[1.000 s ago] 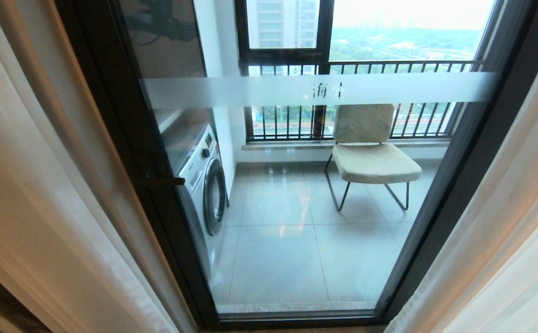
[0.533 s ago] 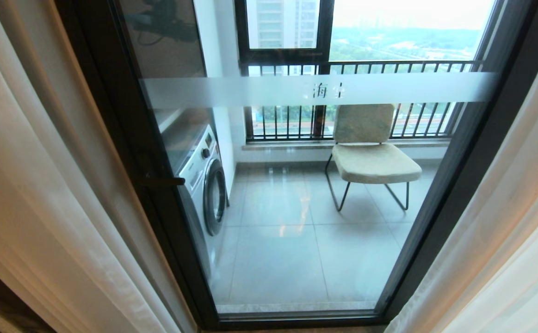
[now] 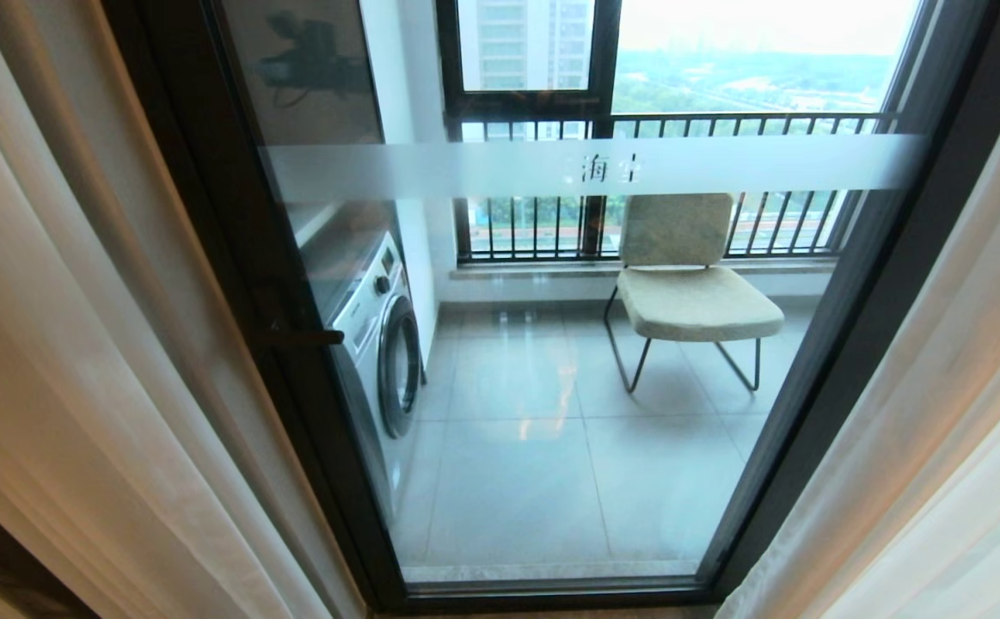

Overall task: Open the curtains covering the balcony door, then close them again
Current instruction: Pull the inner curtains open on both sides

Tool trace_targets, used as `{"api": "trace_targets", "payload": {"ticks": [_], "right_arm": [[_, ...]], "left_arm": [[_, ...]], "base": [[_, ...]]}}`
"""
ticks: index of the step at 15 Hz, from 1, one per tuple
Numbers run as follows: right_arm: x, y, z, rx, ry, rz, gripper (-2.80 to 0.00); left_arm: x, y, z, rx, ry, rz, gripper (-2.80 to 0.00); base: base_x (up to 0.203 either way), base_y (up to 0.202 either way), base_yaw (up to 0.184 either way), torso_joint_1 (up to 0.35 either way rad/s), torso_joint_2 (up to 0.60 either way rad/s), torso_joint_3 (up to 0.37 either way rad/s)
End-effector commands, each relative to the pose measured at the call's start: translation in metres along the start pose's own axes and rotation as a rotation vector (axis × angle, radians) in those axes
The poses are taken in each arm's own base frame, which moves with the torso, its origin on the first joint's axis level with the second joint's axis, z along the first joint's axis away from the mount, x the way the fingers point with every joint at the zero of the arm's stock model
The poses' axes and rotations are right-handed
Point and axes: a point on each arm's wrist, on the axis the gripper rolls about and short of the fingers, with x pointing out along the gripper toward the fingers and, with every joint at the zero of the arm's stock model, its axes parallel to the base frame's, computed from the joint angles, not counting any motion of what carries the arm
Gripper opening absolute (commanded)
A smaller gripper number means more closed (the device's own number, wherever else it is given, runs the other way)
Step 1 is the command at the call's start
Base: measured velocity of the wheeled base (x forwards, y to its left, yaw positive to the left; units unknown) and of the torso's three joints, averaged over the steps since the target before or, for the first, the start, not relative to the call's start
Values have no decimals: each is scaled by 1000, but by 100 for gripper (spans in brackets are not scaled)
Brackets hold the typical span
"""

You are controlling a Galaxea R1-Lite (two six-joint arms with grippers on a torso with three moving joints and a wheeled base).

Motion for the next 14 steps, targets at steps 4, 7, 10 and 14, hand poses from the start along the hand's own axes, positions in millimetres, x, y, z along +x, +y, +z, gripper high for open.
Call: {"api": "trace_targets", "payload": {"ticks": [4, 7, 10, 14], "right_arm": [[0, 0, 0, 0, 2, 0, -280], [0, 0, 0, 0, 2, 0, -280], [0, 0, 0, 0, 2, 0, -280], [0, 0, 0, 0, 2, 0, -280]], "left_arm": [[-29, -8, -45, -29, 94, -80, -280], [-45, -17, -78, -57, 142, -125, -280], [-55, -52, -93, -83, 186, -335, -280], [-107, -73, -115, -75, 252, -446, -280]], "base": [[0, 0, 0, 0, 0, 0], [0, 0, 0, 0, 0, 0], [0, 0, 0, 0, 0, 0], [0, 0, 0, 0, 0, 0]]}}
